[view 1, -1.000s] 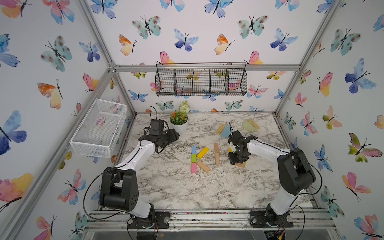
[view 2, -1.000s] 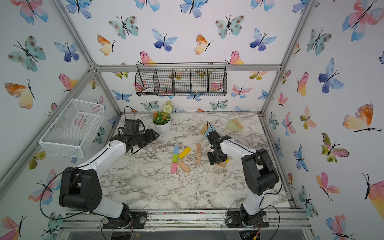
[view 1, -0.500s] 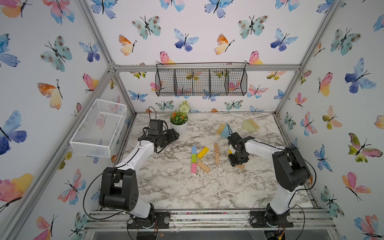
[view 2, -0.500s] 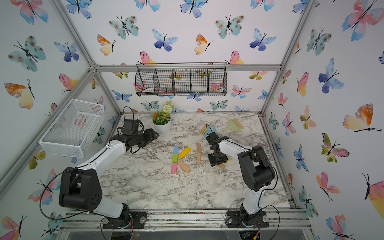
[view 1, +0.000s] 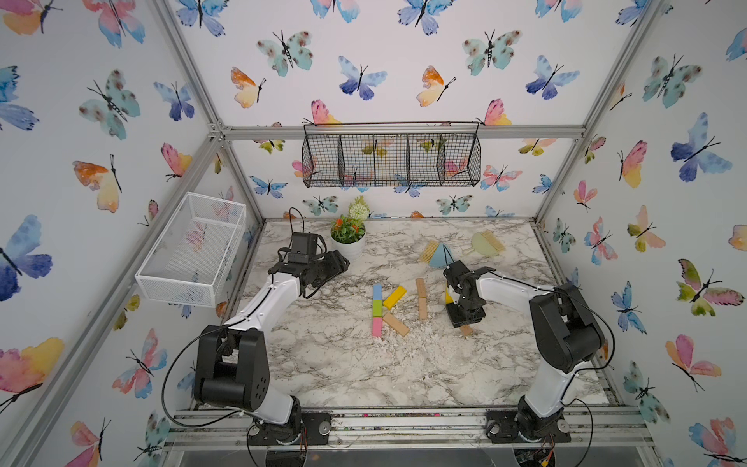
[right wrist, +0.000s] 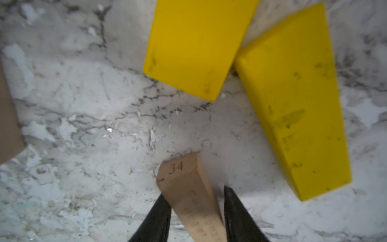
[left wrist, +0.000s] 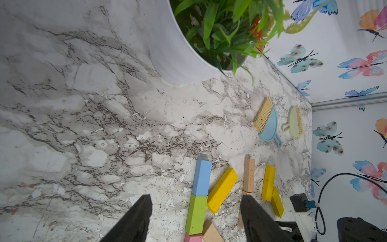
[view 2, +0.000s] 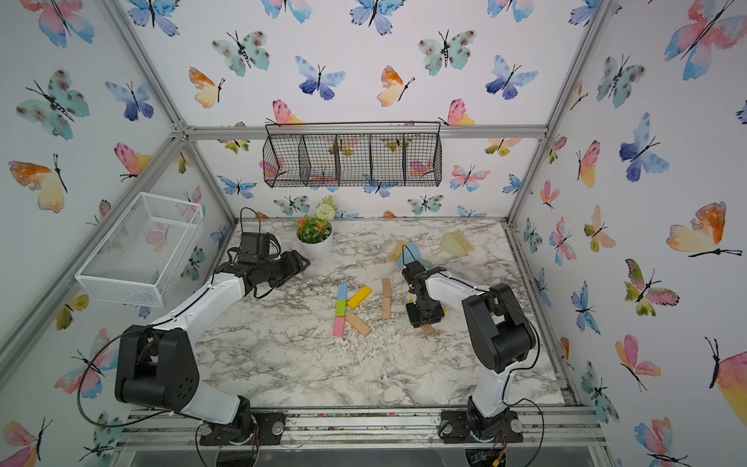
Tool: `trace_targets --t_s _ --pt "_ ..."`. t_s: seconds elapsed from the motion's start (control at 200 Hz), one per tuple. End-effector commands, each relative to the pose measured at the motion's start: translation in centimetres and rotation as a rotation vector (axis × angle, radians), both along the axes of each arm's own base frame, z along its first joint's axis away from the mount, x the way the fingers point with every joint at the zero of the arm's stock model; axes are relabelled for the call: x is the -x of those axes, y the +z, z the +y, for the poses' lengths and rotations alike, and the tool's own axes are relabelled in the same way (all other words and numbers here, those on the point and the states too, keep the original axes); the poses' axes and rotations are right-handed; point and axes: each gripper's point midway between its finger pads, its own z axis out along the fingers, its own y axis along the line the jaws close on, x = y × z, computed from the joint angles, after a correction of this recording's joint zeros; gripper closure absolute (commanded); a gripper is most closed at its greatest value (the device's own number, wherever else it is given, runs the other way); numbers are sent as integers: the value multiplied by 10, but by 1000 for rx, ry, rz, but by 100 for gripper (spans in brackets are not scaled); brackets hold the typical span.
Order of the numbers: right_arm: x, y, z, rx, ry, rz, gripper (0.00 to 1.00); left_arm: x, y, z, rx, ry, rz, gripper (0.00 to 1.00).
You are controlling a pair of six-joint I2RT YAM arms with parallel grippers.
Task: Assemble the letter k with building blocks
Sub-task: Pick up the building block from the center of the board.
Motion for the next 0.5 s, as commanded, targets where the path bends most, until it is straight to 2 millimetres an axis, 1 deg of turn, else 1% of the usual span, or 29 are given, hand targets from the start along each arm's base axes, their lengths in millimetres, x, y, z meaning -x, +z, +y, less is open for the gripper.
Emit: trace_targets --t_s 0.0,0.075,0.185,0.31,0.435,0.496 --pt "14 -4 -1 -16 -43 42 68 -1 -2 1 9 -2 4 29" --pt "14 -4 2 -31 -59 41 74 -1 -2 1 7 -3 1 29" --pt "11 1 8 -70 -87 22 84 -1 -2 1 7 -2 1 29" --pt "6 16 18 -134 -136 -19 85 -1 -1 1 4 -6 -2 29" --pt "-3 41 34 -227 -178 -78 86 -1 -1 1 0 -7 -4 30" --pt "-4 50 43 -266 -195 -87 87 -1 -1 0 -2 -8 -6 29"
